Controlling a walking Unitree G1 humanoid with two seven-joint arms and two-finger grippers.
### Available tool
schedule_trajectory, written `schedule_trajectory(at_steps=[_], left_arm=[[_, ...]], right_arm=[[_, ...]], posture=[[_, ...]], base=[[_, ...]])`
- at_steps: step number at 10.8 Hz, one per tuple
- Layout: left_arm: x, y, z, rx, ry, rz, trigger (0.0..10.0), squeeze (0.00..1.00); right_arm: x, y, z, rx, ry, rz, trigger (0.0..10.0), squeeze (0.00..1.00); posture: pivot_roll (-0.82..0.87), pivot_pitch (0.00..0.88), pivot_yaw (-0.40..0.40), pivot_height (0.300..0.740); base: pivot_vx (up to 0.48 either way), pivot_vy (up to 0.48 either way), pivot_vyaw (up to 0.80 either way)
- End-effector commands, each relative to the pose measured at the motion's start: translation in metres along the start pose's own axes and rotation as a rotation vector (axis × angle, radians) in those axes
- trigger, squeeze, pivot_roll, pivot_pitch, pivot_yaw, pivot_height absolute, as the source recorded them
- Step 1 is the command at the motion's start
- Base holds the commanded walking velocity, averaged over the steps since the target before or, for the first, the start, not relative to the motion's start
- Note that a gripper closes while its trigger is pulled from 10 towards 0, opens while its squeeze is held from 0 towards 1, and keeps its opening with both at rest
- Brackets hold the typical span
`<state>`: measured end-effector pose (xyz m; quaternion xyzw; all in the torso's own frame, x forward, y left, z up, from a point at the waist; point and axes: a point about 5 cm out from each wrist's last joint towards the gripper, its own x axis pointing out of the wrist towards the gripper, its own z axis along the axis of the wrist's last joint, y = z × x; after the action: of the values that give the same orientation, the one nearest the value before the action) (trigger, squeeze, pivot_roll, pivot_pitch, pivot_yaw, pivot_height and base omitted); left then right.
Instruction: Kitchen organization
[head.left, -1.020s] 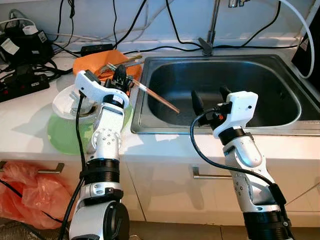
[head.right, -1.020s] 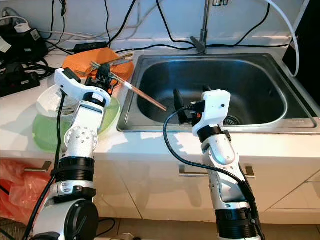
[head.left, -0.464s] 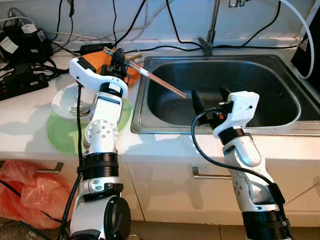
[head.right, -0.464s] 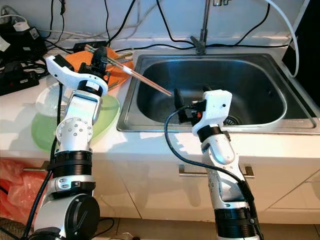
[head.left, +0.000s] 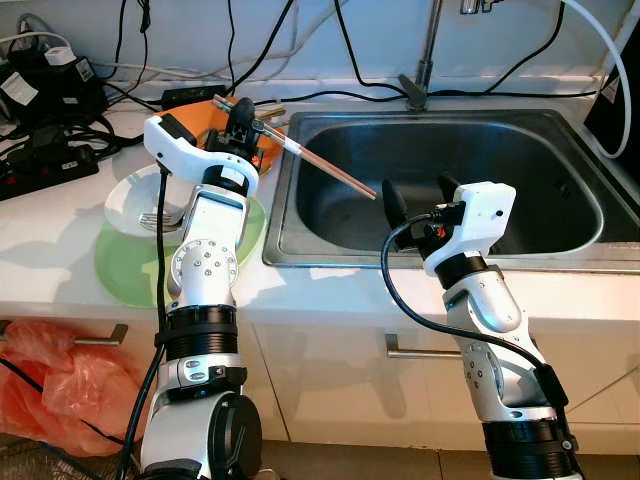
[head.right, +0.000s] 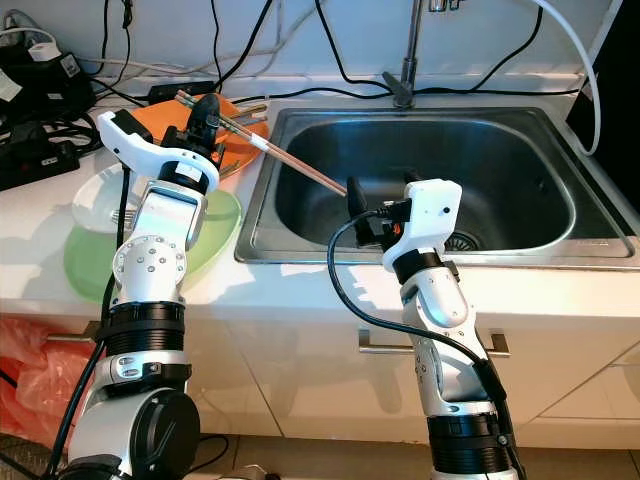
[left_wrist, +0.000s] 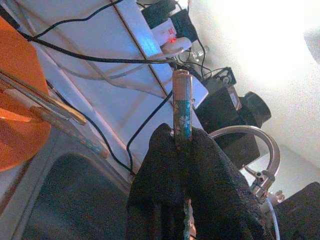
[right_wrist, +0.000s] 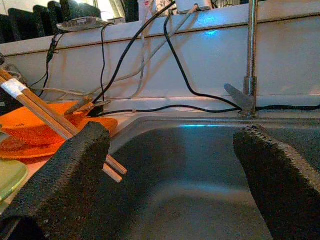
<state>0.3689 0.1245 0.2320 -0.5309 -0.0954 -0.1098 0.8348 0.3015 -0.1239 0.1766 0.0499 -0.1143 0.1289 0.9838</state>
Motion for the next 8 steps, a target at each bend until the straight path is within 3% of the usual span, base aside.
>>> schedule_trajectory(at_steps=[1, 5, 8], left_arm=[[-0.002, -0.006, -0.007, -0.025, 0.013, -0.018, 10.0, 0.00], [-0.002, -0.010, -0.013, -0.051, 0.031, -0.030, 10.0, 0.00], [0.002, -0.007, -0.018, -0.052, 0.035, -0.041, 10.0, 0.00]], right_arm=[[0.002, 0.001, 0.002, 0.008, -0.013, -0.002, 10.0, 0.00], [0.002, 0.002, 0.001, 0.052, 0.000, -0.004, 10.0, 0.00], [0.006, 0.005, -0.003, 0.242, 0.040, -0.006, 10.0, 0.00]], posture=[[0.10, 0.000, 0.069, 0.740], [0.10, 0.000, 0.074, 0.740], [0.10, 0.000, 0.072, 0.740]], base=[[0.000, 0.000, 0.00], [0.000, 0.000, 0.00], [0.000, 0.000, 0.00]])
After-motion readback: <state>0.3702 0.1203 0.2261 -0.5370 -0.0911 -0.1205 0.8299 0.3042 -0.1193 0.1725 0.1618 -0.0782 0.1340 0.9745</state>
